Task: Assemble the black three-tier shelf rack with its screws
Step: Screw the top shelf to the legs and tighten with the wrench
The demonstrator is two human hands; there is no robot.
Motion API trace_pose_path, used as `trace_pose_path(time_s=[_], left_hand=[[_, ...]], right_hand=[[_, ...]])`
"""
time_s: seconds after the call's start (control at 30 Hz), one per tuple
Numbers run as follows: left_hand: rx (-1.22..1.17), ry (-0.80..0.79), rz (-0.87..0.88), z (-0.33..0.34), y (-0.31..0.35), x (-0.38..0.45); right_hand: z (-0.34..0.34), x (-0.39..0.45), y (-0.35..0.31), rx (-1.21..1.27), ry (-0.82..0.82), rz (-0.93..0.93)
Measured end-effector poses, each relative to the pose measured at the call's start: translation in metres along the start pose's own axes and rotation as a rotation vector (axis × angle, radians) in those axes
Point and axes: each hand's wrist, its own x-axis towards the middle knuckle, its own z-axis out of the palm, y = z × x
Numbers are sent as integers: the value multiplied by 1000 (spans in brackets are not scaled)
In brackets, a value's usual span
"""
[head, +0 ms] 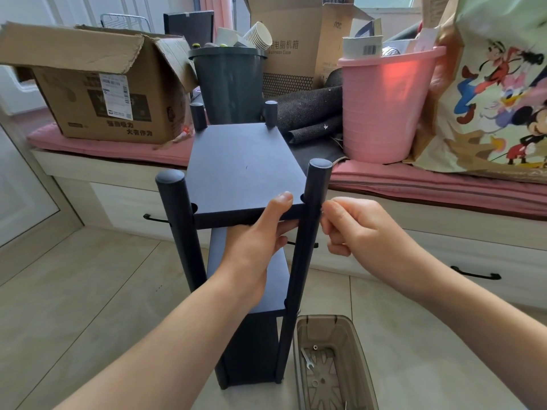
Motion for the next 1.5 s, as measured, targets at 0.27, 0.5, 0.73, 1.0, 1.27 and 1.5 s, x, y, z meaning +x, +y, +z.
trace_pose_path(time_s=[0.27,0.5,0.73,1.0,1.27,1.5], left_hand=[[-35,-23,-21,-3,-4,3],[-37,-25,-24,-5,-5,2],[-53,3,-29,-3,-6,2],[-25,-102,-40,-2,-4,3],[-56,-82,-45,-1,-5,3],[-105,69,-38,2,-11,6]], right_hand=[[-6,-8,3,-457,44,-227],[-5,-10,2,-578,136,-302],[-1,-5,0,-180,3,-36],[-2,-11,2,-458,38,-210],[1,-11,-1,-398,37,-194],[-2,-6,-2,-295,-3,-143]])
